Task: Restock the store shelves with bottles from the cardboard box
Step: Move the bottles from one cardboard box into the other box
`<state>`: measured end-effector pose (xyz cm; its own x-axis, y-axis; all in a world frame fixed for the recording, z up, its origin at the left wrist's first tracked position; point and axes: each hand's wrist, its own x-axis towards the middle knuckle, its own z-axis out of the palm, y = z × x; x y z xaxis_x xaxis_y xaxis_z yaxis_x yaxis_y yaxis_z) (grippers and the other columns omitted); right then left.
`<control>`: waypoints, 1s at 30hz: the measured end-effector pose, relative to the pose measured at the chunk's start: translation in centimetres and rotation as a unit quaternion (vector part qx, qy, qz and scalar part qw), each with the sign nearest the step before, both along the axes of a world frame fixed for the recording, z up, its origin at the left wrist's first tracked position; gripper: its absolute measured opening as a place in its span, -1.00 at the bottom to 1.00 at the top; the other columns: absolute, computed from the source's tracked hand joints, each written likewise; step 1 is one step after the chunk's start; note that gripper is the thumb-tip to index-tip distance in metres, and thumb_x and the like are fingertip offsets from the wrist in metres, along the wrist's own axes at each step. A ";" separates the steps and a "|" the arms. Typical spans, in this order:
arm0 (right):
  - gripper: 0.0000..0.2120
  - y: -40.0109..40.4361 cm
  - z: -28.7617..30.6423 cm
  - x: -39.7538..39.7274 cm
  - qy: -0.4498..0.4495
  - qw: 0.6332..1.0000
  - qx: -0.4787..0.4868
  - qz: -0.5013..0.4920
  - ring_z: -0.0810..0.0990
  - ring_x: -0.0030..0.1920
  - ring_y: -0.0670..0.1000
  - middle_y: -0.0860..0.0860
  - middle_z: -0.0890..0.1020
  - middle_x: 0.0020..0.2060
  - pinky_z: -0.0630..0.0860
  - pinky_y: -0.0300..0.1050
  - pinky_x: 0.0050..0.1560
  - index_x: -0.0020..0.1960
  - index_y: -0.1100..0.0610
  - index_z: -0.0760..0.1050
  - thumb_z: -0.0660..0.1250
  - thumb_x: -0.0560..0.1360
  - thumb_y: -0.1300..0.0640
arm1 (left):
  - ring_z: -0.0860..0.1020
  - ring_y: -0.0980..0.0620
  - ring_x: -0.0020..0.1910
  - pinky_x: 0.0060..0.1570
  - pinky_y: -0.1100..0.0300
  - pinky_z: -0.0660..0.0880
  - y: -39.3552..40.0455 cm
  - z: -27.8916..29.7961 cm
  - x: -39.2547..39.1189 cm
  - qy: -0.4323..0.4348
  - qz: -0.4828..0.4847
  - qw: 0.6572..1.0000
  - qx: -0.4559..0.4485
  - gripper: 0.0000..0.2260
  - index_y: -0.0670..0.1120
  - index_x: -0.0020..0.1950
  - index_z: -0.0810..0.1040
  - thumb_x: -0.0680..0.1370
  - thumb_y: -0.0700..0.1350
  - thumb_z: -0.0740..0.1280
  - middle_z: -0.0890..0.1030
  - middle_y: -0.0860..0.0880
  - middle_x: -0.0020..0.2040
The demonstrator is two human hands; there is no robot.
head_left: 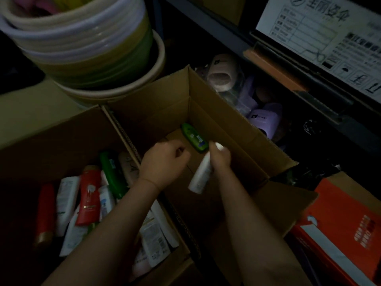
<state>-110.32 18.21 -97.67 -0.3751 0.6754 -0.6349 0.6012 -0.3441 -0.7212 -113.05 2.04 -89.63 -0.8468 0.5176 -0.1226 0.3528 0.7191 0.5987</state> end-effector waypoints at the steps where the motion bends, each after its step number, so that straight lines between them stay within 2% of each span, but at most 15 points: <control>1: -0.57 -0.4 1.0 -1.1 0.037 0.999 -0.009 0.033 0.61 0.11 0.11 0.15 0.62 0.13 0.54 -0.03 0.10 0.17 0.18 0.55 0.39 0.50 -0.13 | 0.60 0.02 -0.10 -0.06 0.01 0.57 0.1 0.1 -0.4 -0.039 -0.002 0.999 -0.008 -0.80 -0.01 0.07 0.62 0.59 0.07 0.33 0.64 0.04 -0.08; 3: -0.58 -1.4 4.2 -3.8 0.102 0.990 -0.005 0.097 0.62 0.01 0.04 0.06 0.64 0.00 0.57 0.01 0.10 0.05 0.10 0.56 0.32 0.50 -0.26 | 0.58 0.07 0.03 0.07 0.03 0.55 0.6 0.5 -1.2 -0.158 0.004 0.987 0.021 -0.67 0.02 0.23 0.53 0.54 0.14 0.39 0.61 0.08 0.06; 5: -0.49 -2.1 7.0 -6.1 0.148 0.979 -0.005 0.140 0.59 -0.03 0.01 0.01 0.61 -0.04 0.54 -0.04 0.06 0.14 0.12 0.55 0.18 0.56 -0.30 | 0.57 0.09 0.03 -0.01 0.09 0.56 0.9 1.0 -2.3 -0.255 0.051 0.961 0.095 -0.57 -0.01 0.27 0.43 0.49 0.09 0.48 0.58 0.05 0.09; 6: -0.47 -2.3 7.6 -6.9 0.167 0.976 -0.019 0.142 0.60 -0.07 0.02 0.02 0.61 -0.07 0.55 -0.06 0.01 0.12 0.14 0.55 0.13 0.57 -0.30 | 0.58 0.08 -0.01 -0.10 0.15 0.54 0.8 1.5 -2.9 -0.270 0.087 0.951 0.126 -0.58 -0.03 0.23 0.42 0.48 0.03 0.50 0.58 0.04 0.06; 8: -0.44 -2.8 7.9 -8.2 0.194 0.968 -0.084 0.132 0.65 -0.12 0.06 0.10 0.67 -0.10 0.61 0.00 -0.03 -0.03 0.13 0.55 0.05 0.58 -0.33 | 0.63 0.00 -0.09 -0.22 0.18 0.56 0.1 2.3 -4.1 -0.275 0.145 0.932 0.185 -0.74 -0.07 0.13 0.53 0.50 -0.07 0.49 0.63 -0.03 -0.02; 10: -0.37 -2.8 6.9 -9.0 0.201 0.962 -0.113 0.145 0.67 0.01 0.16 0.22 0.67 0.02 0.60 0.08 0.12 -0.03 0.16 0.55 -0.03 0.59 -0.34 | 0.69 -0.03 -0.17 -0.23 0.16 0.61 -1.0 2.9 -4.9 -0.242 0.166 0.921 0.255 -0.85 -0.06 0.06 0.61 0.53 -0.07 0.46 0.69 -0.07 -0.08; 12: -0.35 -2.3 4.7 -9.1 0.182 0.966 -0.110 0.148 0.65 0.08 0.17 0.23 0.65 0.08 0.56 0.08 0.19 0.06 0.19 0.56 -0.05 0.61 -0.31 | 0.68 0.20 -0.20 -0.21 0.30 0.59 -2.3 3.3 -5.8 -0.124 0.163 0.942 0.264 -0.93 0.04 0.00 0.61 0.55 -0.01 0.44 0.69 0.03 -0.14; 14: -0.47 -1.5 1.7 -8.8 0.128 0.977 -0.096 0.140 0.63 0.10 0.13 0.16 0.63 0.11 0.56 0.07 0.20 0.11 0.16 0.54 0.02 0.64 -0.25 | 0.60 0.41 -0.23 -0.28 0.51 0.47 -3.4 3.5 -6.5 -0.027 0.174 0.952 0.249 -0.90 0.07 0.01 0.60 0.55 0.04 0.42 0.64 0.15 -0.14; 15: -0.55 -1.1 0.1 -8.6 0.103 0.980 -0.088 0.146 0.61 0.13 0.12 0.13 0.62 0.13 0.55 0.06 0.21 0.14 0.14 0.52 0.07 0.65 -0.19 | 0.59 0.42 -0.22 -0.28 0.52 0.45 -3.8 3.2 -6.7 -0.007 0.192 0.948 0.253 -0.85 0.04 0.04 0.61 0.55 0.07 0.41 0.63 0.17 -0.13; 17: -0.70 -0.4 -2.9 -8.3 0.049 0.982 -0.062 0.172 0.58 0.15 0.10 0.11 0.58 0.20 0.55 0.03 0.17 0.22 0.12 0.48 0.16 0.65 -0.06 | 0.61 0.35 -0.18 -0.18 0.36 0.52 -3.9 2.0 -7.0 0.003 0.242 0.935 0.259 -0.78 0.03 0.04 0.62 0.55 0.15 0.40 0.64 0.17 -0.12; 18: -0.70 -0.1 -4.2 -8.3 0.019 0.981 -0.042 0.189 0.57 0.13 0.09 0.12 0.55 0.23 0.53 -0.01 0.10 0.27 0.14 0.46 0.18 0.65 -0.01 | 0.60 0.32 -0.15 -0.13 0.26 0.56 -3.8 1.3 -7.0 0.009 0.259 0.933 0.251 -0.74 0.04 0.04 0.62 0.54 0.20 0.40 0.64 0.17 -0.12; 21: -0.63 1.1 -7.4 -8.2 -0.025 0.977 0.017 0.213 0.51 0.14 0.06 0.13 0.48 0.33 0.38 -0.20 -0.02 0.42 0.12 0.40 0.21 0.65 0.06 | 0.62 0.20 -0.08 -0.04 0.14 0.58 -2.9 -0.5 -7.0 0.033 0.247 0.947 0.200 -0.51 0.03 0.11 0.59 0.42 0.38 0.32 0.64 0.17 -0.07; 24: -0.50 2.4 -10.7 -7.7 -0.025 0.970 0.020 0.240 0.48 0.21 0.07 0.11 0.39 0.42 0.39 -0.23 -0.03 0.54 0.01 0.25 0.24 0.62 0.10 | 0.64 0.09 -0.04 -0.03 0.06 0.60 -2.3 -1.1 -7.3 0.052 0.225 0.960 0.158 -0.38 0.01 0.15 0.57 0.34 0.44 0.23 0.65 0.12 -0.02; 27: -0.41 3.4 -12.4 -8.3 -0.061 0.955 0.040 0.287 0.42 0.36 0.17 0.13 0.34 0.46 0.41 -0.13 0.18 0.57 -0.07 0.19 0.26 0.58 0.11 | 0.65 0.02 -0.03 -0.05 0.01 0.61 -2.0 -1.3 -7.6 0.073 0.225 0.963 0.127 -0.34 -0.02 0.14 0.55 0.33 0.46 0.19 0.66 0.07 -0.02; 30: -0.35 4.0 -13.5 -9.5 -0.160 0.896 0.114 0.398 0.18 0.51 0.21 0.06 0.12 0.58 0.20 0.09 0.50 0.60 -0.06 0.02 0.19 0.60 0.14 | 0.65 -0.06 -0.01 -0.06 -0.04 0.61 -1.9 -1.3 -7.7 0.082 0.222 0.967 0.098 -0.30 -0.04 0.14 0.53 0.32 0.49 0.16 0.67 0.00 0.00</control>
<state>-119.86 22.23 -111.13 -0.6187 0.4006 -0.6759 0.7796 0.4194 -0.4651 -120.74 0.18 -90.93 -0.9906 0.0981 0.0956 0.1370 0.6996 0.7012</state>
